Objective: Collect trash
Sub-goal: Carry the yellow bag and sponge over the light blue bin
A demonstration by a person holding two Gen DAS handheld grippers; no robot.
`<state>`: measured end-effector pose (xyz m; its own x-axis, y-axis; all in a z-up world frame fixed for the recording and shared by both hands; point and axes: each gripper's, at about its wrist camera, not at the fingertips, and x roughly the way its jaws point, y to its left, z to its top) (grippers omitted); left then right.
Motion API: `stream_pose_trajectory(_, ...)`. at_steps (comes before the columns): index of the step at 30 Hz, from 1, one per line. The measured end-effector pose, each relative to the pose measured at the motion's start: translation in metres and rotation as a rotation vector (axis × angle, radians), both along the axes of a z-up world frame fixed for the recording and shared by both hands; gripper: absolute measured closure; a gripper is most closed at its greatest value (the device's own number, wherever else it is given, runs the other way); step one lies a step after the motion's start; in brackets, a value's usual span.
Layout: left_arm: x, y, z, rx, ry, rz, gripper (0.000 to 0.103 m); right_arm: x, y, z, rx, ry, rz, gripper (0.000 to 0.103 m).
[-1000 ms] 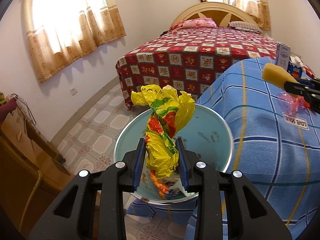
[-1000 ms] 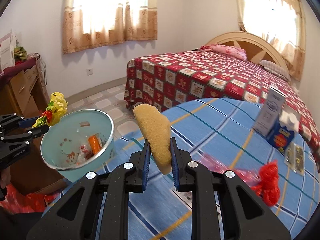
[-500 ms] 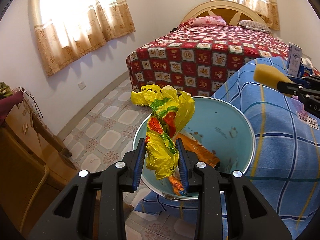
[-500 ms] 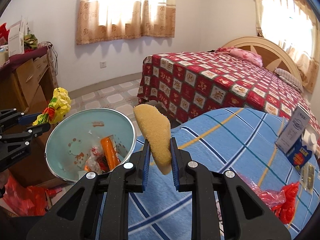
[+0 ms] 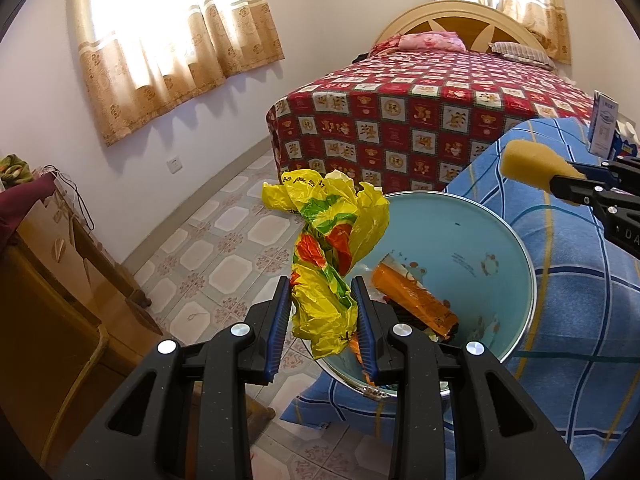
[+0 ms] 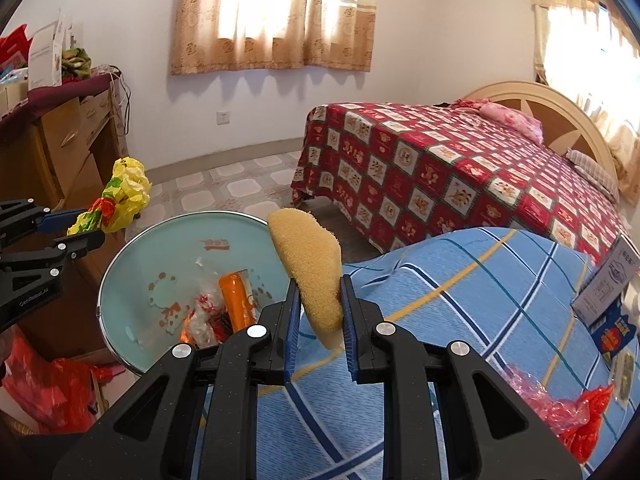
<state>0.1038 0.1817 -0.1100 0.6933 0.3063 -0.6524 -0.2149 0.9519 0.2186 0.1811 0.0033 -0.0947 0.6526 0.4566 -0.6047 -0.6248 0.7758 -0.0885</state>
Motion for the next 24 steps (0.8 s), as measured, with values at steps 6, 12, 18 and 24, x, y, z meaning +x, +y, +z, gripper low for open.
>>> stream_pose_trajectory(6, 0.0, 0.002, -0.001, -0.002, 0.0, 0.005, 0.072, -0.002, 0.004, -0.001, 0.0, -0.001, 0.009, 0.083)
stream_pose_trajectory(12, 0.0, 0.002, -0.001, -0.001, -0.001, 0.006, 0.072, -0.003, 0.007, 0.0, 0.0, -0.003, 0.012, 0.083)
stream_pose_trajectory(18, 0.001, 0.001, 0.0, 0.0, -0.002, 0.006, 0.072, -0.003, 0.008, 0.001, -0.005, -0.005, 0.018, 0.083)
stream_pose_trajectory(24, 0.001, 0.001, 0.0, 0.0, -0.001, 0.006, 0.072, -0.004, 0.012, 0.001, -0.006, -0.005, 0.021, 0.083)
